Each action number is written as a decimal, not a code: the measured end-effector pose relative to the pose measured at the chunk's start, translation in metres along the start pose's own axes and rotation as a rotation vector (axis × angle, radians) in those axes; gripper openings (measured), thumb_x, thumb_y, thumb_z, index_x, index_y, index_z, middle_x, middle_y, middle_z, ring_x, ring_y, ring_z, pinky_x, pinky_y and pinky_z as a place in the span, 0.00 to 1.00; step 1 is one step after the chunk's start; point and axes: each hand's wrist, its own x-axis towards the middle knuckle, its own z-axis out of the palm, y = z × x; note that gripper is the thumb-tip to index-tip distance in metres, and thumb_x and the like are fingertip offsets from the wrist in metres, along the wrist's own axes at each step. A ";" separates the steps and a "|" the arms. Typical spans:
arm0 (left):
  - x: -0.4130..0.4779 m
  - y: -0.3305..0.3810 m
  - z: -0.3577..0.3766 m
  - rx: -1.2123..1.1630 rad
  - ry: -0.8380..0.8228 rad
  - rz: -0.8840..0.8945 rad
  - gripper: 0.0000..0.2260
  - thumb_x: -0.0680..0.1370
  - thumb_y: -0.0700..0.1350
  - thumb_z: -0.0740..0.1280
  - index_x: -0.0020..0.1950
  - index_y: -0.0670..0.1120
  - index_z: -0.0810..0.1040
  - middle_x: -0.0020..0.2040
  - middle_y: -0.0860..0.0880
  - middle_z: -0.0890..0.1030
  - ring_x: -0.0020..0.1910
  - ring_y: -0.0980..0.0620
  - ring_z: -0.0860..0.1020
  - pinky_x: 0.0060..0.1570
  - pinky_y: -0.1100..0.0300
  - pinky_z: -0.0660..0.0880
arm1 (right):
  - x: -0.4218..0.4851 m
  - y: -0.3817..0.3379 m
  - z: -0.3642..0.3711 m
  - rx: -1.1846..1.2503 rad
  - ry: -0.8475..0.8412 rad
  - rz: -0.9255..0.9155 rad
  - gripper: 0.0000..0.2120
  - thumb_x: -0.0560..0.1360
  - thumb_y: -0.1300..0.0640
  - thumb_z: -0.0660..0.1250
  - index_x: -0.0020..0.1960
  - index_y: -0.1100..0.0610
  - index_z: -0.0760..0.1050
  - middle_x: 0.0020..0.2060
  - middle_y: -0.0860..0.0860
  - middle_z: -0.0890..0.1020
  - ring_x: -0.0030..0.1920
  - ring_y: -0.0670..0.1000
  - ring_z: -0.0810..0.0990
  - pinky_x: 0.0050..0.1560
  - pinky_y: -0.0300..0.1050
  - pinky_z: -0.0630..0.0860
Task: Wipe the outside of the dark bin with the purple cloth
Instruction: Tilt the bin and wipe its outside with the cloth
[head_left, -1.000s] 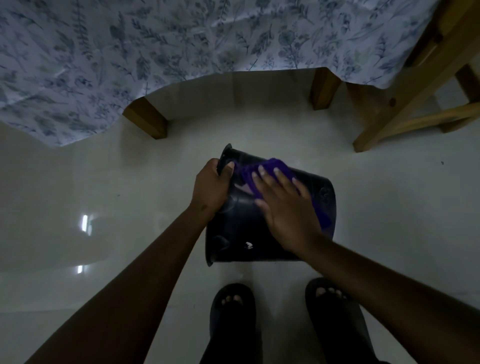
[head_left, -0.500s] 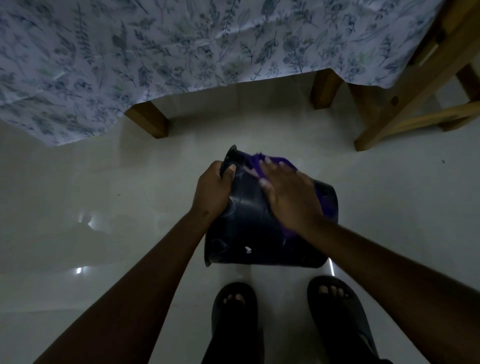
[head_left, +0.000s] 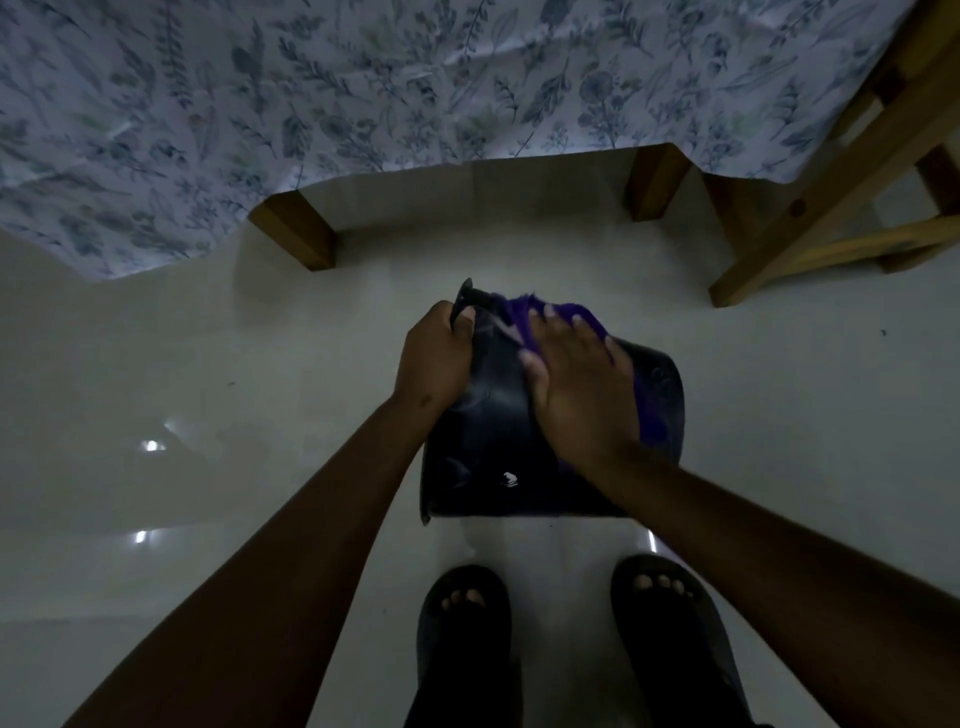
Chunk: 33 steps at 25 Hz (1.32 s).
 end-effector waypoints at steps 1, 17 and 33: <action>0.000 0.000 0.000 0.010 0.002 -0.004 0.13 0.83 0.49 0.55 0.49 0.42 0.73 0.41 0.49 0.74 0.39 0.51 0.72 0.34 0.61 0.65 | 0.015 0.005 -0.004 0.027 -0.006 0.038 0.26 0.81 0.42 0.44 0.76 0.51 0.57 0.76 0.50 0.63 0.75 0.54 0.60 0.74 0.58 0.57; -0.050 -0.020 -0.016 -0.171 -0.099 0.059 0.14 0.74 0.51 0.71 0.56 0.50 0.73 0.48 0.55 0.79 0.45 0.63 0.77 0.40 0.72 0.73 | 0.001 0.022 -0.007 0.056 0.022 0.029 0.28 0.80 0.43 0.41 0.76 0.53 0.56 0.75 0.54 0.64 0.74 0.56 0.63 0.70 0.59 0.62; 0.000 0.002 -0.003 -0.139 -0.150 0.047 0.15 0.76 0.53 0.66 0.58 0.46 0.74 0.49 0.50 0.80 0.46 0.52 0.79 0.43 0.61 0.74 | -0.008 0.010 -0.003 0.044 0.018 0.082 0.26 0.81 0.45 0.43 0.78 0.51 0.51 0.78 0.54 0.57 0.77 0.57 0.56 0.73 0.57 0.54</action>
